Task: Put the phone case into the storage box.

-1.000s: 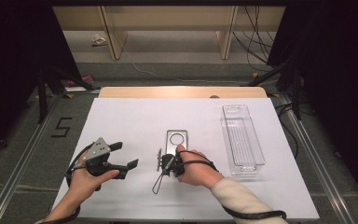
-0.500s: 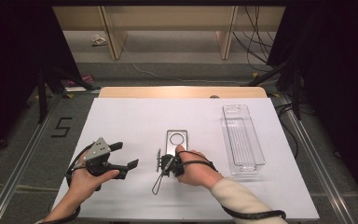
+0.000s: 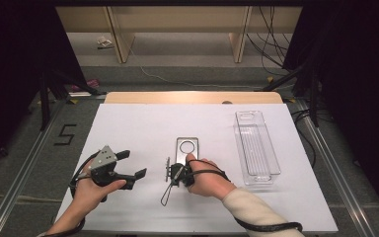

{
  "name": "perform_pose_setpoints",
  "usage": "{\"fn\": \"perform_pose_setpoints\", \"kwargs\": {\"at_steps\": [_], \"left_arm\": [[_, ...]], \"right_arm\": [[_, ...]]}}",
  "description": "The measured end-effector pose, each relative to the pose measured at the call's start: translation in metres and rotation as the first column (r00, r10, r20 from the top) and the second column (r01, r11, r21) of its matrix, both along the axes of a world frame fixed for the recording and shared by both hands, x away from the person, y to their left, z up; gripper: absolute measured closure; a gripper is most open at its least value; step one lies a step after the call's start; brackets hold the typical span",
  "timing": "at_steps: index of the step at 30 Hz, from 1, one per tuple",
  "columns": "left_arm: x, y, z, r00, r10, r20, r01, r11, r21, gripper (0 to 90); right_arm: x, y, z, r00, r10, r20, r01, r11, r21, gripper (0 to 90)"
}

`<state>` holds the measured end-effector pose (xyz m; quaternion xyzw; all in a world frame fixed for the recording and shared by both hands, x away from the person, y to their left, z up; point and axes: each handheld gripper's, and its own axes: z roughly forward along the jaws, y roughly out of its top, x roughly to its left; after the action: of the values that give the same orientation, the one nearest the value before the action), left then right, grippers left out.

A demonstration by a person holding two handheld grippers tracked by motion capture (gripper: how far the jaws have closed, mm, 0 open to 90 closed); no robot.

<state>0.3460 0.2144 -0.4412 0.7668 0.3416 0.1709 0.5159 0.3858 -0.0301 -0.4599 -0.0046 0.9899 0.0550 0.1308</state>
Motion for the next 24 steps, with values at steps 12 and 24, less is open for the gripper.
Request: {"fn": "perform_pose_setpoints", "kwargs": {"at_steps": [12, 24], "left_arm": [[0.0, 0.0, 0.0, 1.0, 0.0, 0.0, 0.0, 1.0, 0.0, 8.8], [0.0001, 0.0, -0.0002, 1.0, 0.001, -0.001, -0.001, 1.0, 0.001, 8.8]], "right_arm": [[-0.0003, 0.0001, 0.0002, 1.0, -0.005, 0.0, 0.005, 1.0, -0.001, 86.7], [-0.0007, -0.0014, 0.0002, 0.9999, -0.013, -0.003, 0.013, 1.0, 0.008, 87.5]]}}
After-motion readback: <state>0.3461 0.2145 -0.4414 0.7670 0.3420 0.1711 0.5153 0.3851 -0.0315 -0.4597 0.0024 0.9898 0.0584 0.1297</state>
